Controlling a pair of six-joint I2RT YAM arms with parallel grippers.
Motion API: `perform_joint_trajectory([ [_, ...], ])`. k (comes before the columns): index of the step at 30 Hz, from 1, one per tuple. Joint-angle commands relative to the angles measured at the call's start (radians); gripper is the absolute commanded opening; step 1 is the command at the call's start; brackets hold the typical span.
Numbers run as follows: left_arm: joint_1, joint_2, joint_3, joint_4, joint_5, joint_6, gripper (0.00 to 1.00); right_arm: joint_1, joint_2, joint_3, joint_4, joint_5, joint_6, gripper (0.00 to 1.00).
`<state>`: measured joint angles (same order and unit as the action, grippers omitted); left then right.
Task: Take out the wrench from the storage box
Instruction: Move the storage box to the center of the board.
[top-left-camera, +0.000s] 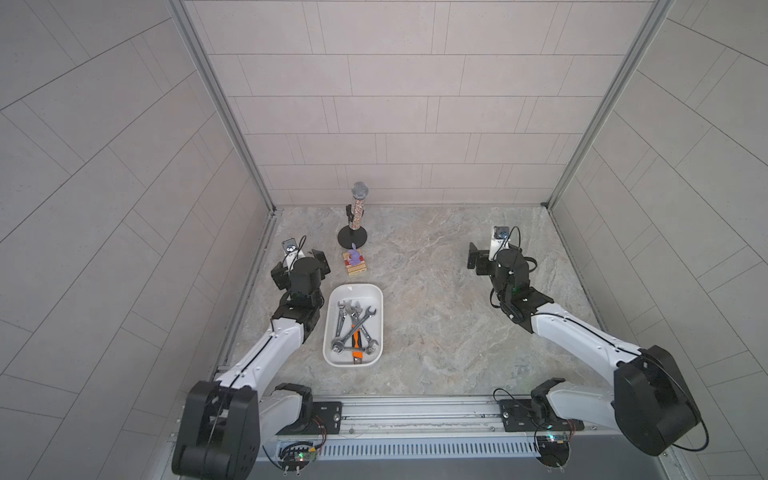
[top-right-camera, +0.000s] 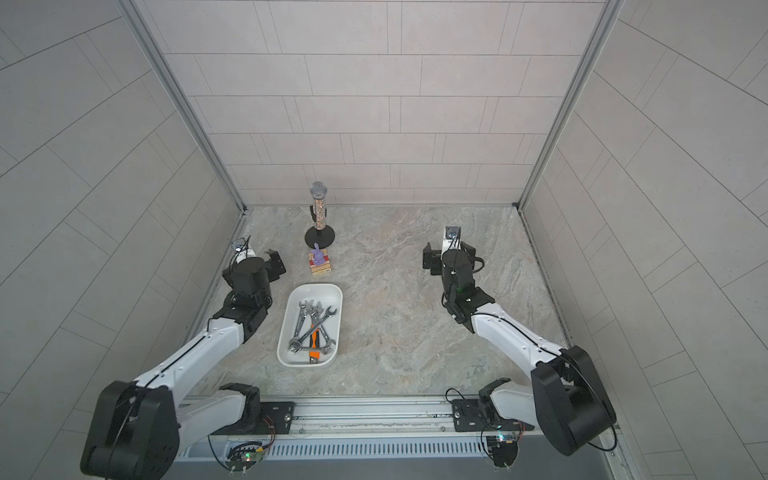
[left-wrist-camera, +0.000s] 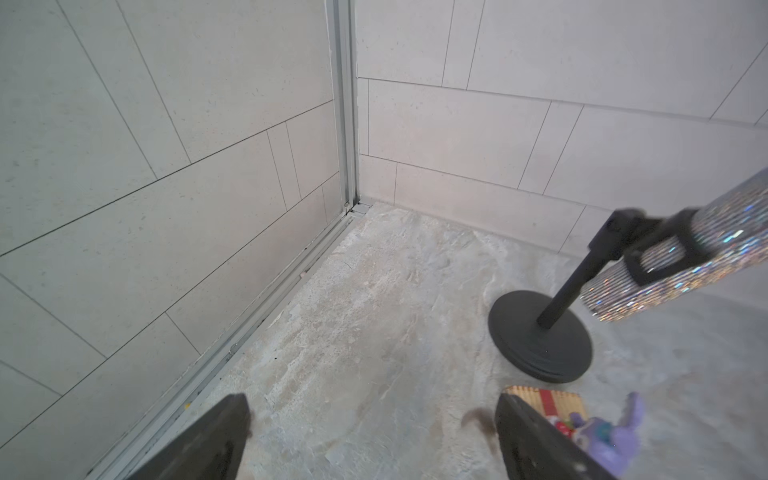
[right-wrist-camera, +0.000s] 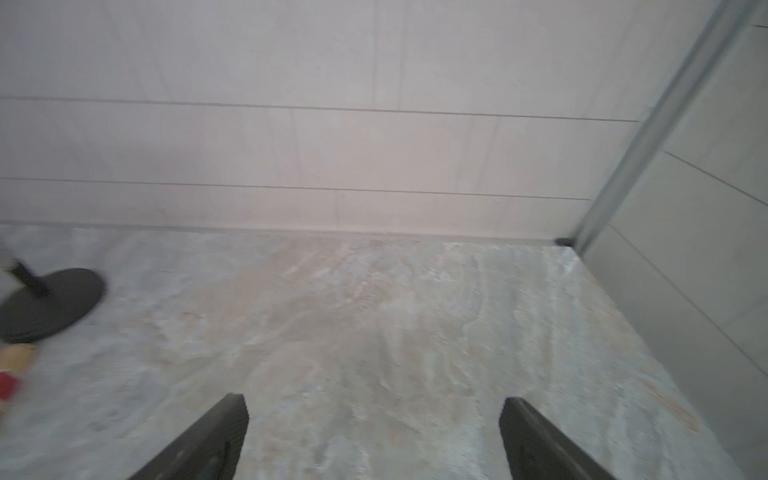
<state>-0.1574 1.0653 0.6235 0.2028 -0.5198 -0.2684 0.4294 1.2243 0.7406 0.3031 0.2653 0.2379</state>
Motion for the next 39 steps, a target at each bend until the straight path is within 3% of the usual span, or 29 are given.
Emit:
perform_joint_trajectory([
  [1,-0.002,-0.080,0.062,-0.432,0.043,-0.193,1.00,0.061,-0.011,0.012,-0.281,-0.126,0.190,1.00],
  [6,0.004,-0.164,0.086,-0.632,0.192,-0.249,1.00,0.072,0.059,0.045,-0.360,-0.398,0.269,1.00],
  [10,0.019,-0.102,0.148,-0.751,0.275,-0.247,1.00,0.099,0.134,0.071,-0.398,-0.512,0.272,1.00],
  [16,0.107,0.025,0.201,-0.914,0.411,-0.241,1.00,0.110,0.171,0.097,-0.433,-0.535,0.235,1.00],
  [18,0.156,0.042,0.189,-0.946,0.517,-0.229,0.94,0.111,0.181,0.100,-0.435,-0.550,0.229,1.00],
  [20,0.164,0.047,0.196,-0.972,0.548,-0.230,0.93,0.117,0.187,0.098,-0.433,-0.570,0.226,1.00],
  [28,0.208,0.036,0.183,-0.969,0.679,-0.293,0.93,0.171,0.200,0.086,-0.435,-0.584,0.197,1.00],
  [35,0.249,-0.012,0.076,-0.906,0.846,-0.432,0.97,0.235,0.237,0.125,-0.417,-0.635,0.209,1.00],
  [39,0.250,-0.063,0.021,-0.861,0.897,-0.451,0.97,0.291,0.249,0.133,-0.412,-0.627,0.215,1.00],
])
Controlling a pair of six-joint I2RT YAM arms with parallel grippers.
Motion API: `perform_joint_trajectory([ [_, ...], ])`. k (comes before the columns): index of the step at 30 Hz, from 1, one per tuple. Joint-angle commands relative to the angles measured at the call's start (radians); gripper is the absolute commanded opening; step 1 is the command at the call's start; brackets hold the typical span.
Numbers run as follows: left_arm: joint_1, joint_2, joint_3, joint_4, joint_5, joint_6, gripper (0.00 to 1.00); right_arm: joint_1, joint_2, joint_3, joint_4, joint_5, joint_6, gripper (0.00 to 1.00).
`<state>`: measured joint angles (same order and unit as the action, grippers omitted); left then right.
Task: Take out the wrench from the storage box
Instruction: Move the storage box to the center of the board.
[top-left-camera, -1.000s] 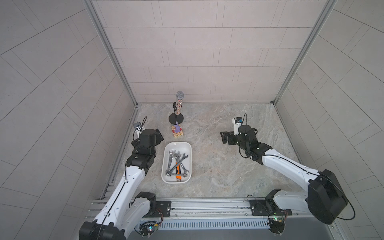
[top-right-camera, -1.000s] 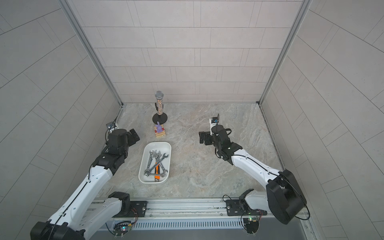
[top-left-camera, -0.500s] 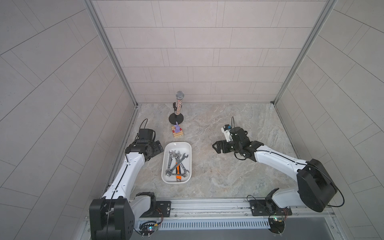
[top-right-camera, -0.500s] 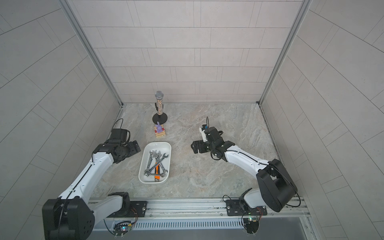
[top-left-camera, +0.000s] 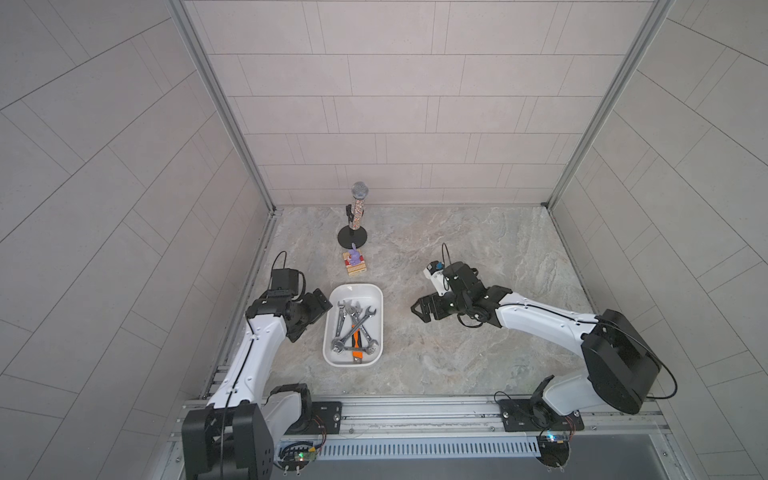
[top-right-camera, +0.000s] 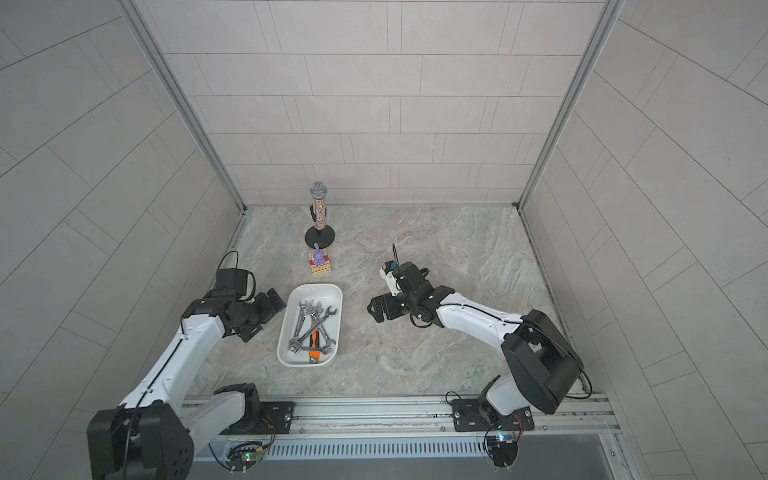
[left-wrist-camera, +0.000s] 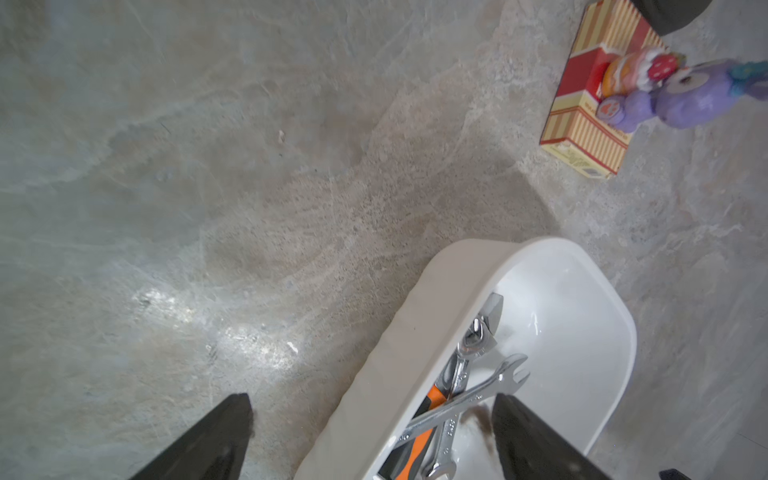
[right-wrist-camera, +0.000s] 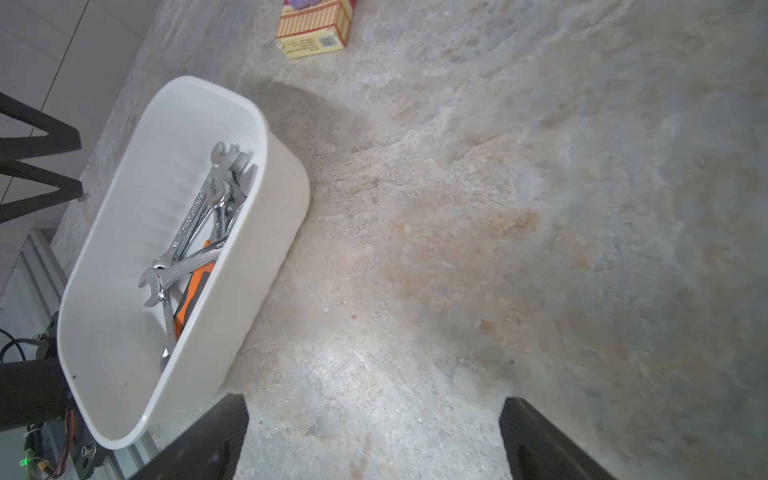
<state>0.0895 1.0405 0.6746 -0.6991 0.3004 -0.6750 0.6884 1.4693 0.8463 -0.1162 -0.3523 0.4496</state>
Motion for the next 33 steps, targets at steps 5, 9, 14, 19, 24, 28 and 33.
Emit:
perform_joint_trajectory([
  [5,-0.004,-0.046,-0.055,0.067,0.149,-0.044,0.96,0.074,0.027,0.050,0.002,-0.002,0.005,1.00],
  [9,-0.034,-0.070,-0.070,0.090,0.183,-0.057,0.95,0.106,0.065,0.083,0.010,0.000,0.012,1.00],
  [14,-0.089,-0.091,-0.110,0.137,0.220,-0.117,0.91,0.115,0.121,0.118,0.019,-0.034,0.036,1.00],
  [19,-0.143,-0.094,-0.116,0.153,0.219,-0.125,0.90,0.106,0.181,0.155,-0.012,-0.081,0.063,1.00],
  [24,-0.209,-0.086,-0.104,0.190,0.200,-0.135,0.89,0.093,0.201,0.170,-0.022,-0.110,0.067,0.92],
  [28,-0.247,-0.036,-0.090,0.214,0.201,-0.116,0.89,0.083,0.229,0.187,-0.026,-0.137,0.065,0.82],
  [33,-0.300,0.016,-0.092,0.275,0.201,-0.123,0.89,0.066,0.268,0.218,-0.066,-0.167,0.064,0.71],
])
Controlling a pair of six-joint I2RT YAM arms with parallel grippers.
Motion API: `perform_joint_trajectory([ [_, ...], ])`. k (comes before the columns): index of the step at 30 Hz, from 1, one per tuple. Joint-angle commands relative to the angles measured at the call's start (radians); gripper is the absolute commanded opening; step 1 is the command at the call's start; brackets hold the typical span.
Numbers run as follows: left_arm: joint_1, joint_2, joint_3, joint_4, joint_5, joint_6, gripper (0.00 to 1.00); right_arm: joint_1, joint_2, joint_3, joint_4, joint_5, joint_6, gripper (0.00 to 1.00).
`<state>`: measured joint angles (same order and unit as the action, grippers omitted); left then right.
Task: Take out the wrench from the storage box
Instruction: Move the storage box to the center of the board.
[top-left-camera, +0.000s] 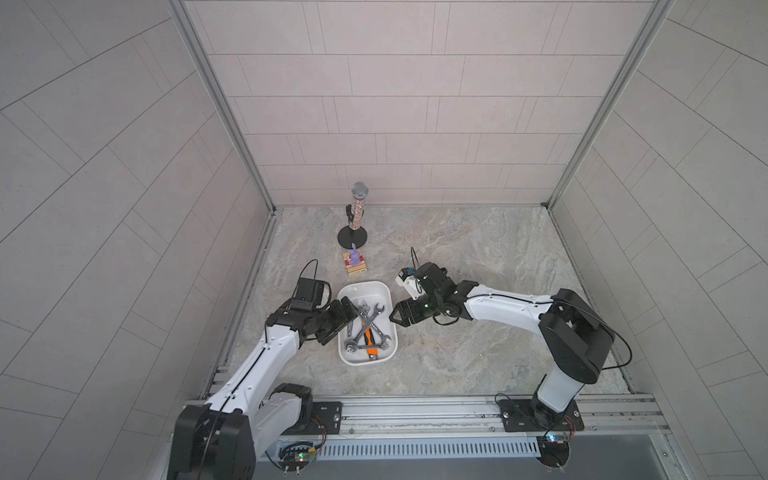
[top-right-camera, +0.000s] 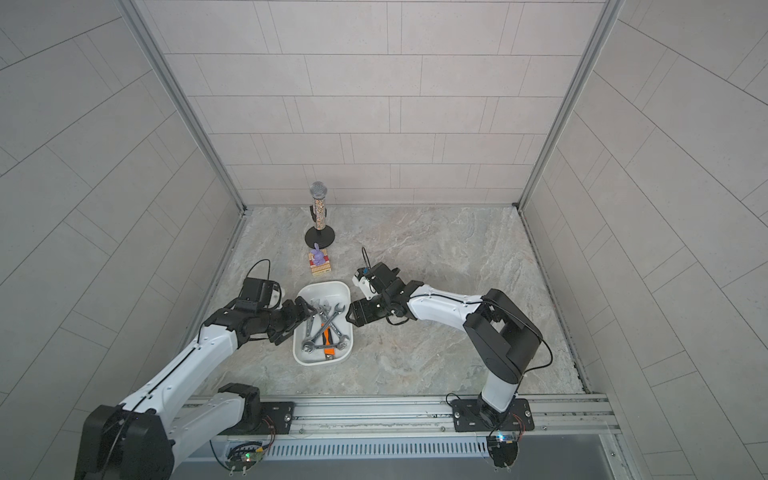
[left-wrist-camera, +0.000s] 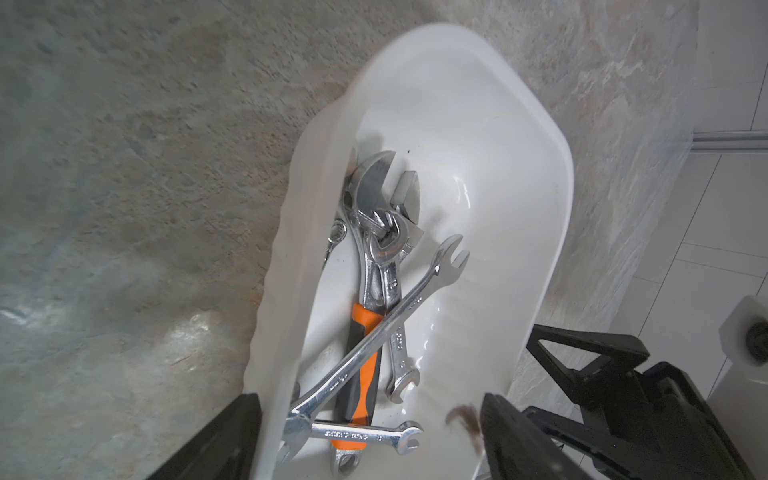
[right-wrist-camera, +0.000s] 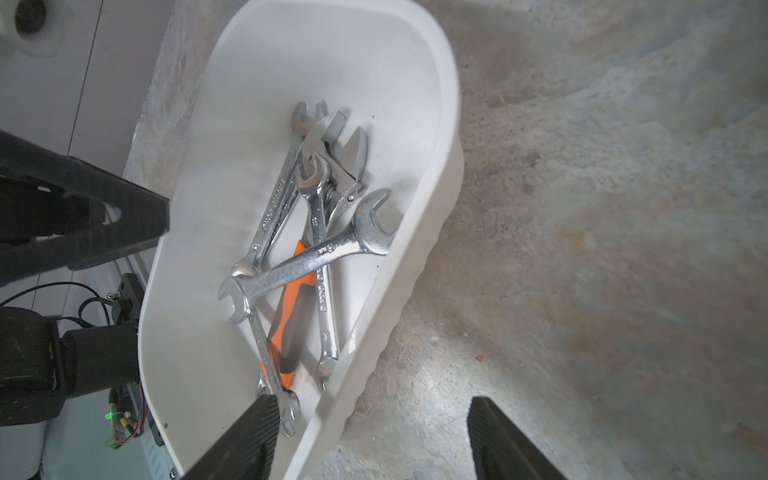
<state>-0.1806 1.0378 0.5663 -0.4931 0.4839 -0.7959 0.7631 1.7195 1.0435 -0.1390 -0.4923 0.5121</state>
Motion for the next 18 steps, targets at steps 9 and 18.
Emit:
perform_joint_trajectory([
  [9,-0.128,0.147,0.075,0.167,-0.006,0.000,0.89,-0.031,-0.021,-0.015,-0.043,0.015,0.005,0.67],
  [18,-0.208,0.306,0.171,0.264,-0.031,-0.014,0.89,-0.099,-0.041,-0.045,-0.032,0.034,0.006,0.67],
])
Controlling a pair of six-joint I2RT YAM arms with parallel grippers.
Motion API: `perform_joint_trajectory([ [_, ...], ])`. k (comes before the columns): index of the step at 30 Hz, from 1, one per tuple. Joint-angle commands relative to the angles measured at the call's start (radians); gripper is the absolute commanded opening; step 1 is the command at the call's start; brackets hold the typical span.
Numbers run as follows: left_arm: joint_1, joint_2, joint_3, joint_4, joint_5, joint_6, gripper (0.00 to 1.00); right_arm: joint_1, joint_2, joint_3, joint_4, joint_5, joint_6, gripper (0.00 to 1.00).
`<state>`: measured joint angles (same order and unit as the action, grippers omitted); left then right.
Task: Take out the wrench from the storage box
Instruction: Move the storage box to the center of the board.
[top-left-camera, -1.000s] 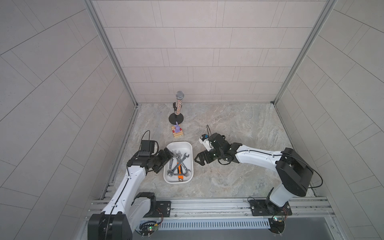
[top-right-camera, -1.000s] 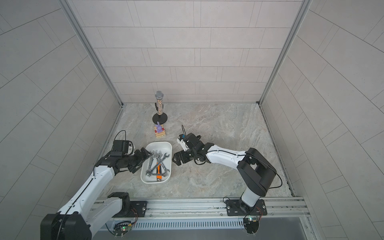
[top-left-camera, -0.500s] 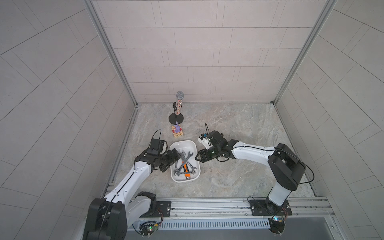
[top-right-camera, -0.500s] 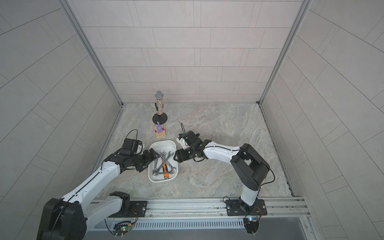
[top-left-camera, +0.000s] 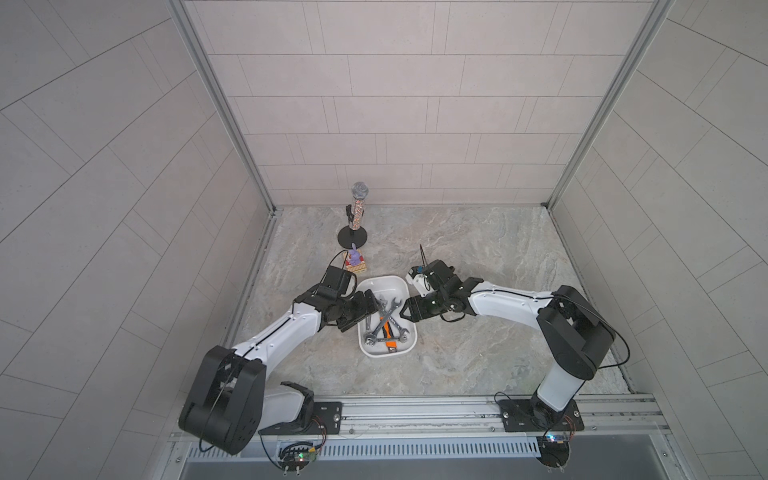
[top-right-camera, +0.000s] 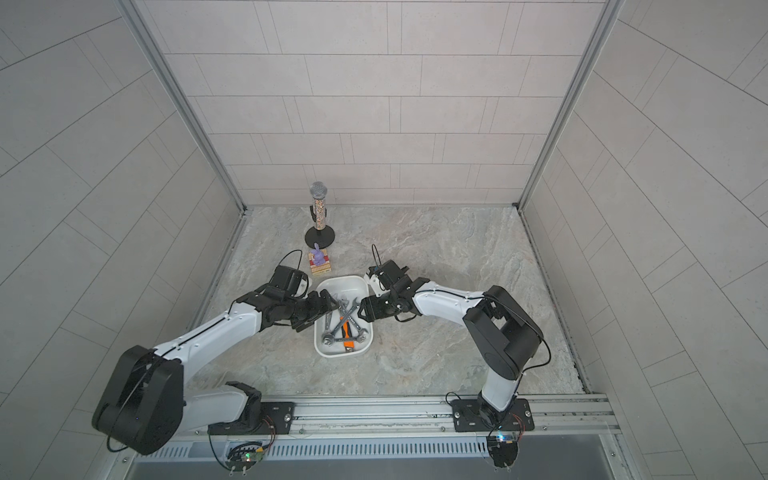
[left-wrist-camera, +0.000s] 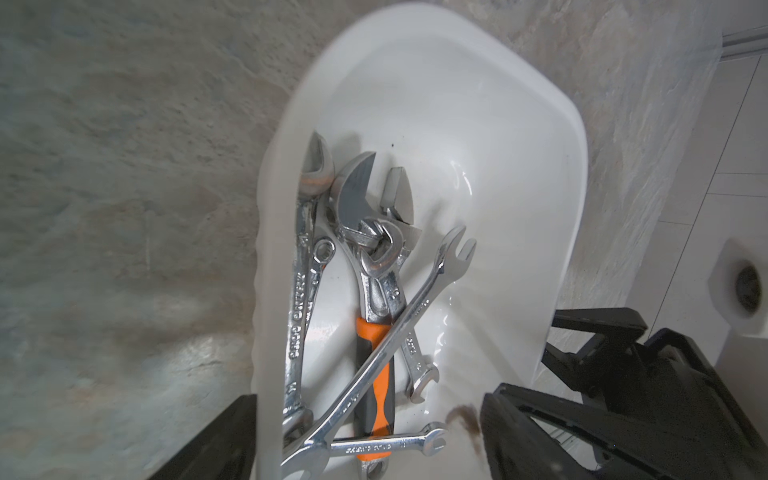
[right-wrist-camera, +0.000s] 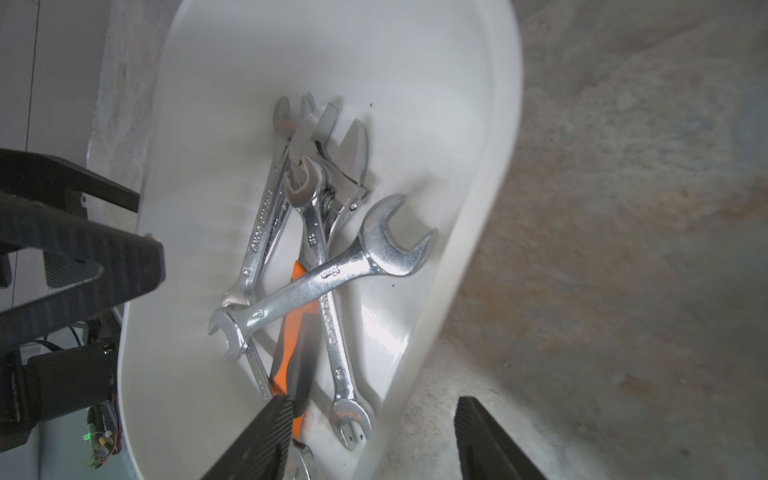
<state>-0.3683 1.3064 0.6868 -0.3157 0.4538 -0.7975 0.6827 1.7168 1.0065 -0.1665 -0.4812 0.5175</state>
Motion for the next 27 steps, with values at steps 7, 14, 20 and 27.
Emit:
perform_joint_trajectory([
  [7,-0.060,0.194,0.198,0.109,0.015,-0.011,0.89,-0.093,-0.024,0.043,-0.014,0.001,0.008,0.67],
  [14,-0.070,0.326,0.333,0.101,0.039,0.000,0.89,-0.146,0.025,0.123,-0.045,-0.013,0.019,0.66],
  [20,-0.072,0.400,0.430,0.058,0.065,0.015,0.89,-0.169,0.051,0.183,-0.049,-0.013,0.036,0.66],
  [27,-0.047,0.301,0.377,-0.094,-0.041,0.117,0.89,-0.166,-0.028,0.144,-0.158,0.057,-0.026,0.65],
])
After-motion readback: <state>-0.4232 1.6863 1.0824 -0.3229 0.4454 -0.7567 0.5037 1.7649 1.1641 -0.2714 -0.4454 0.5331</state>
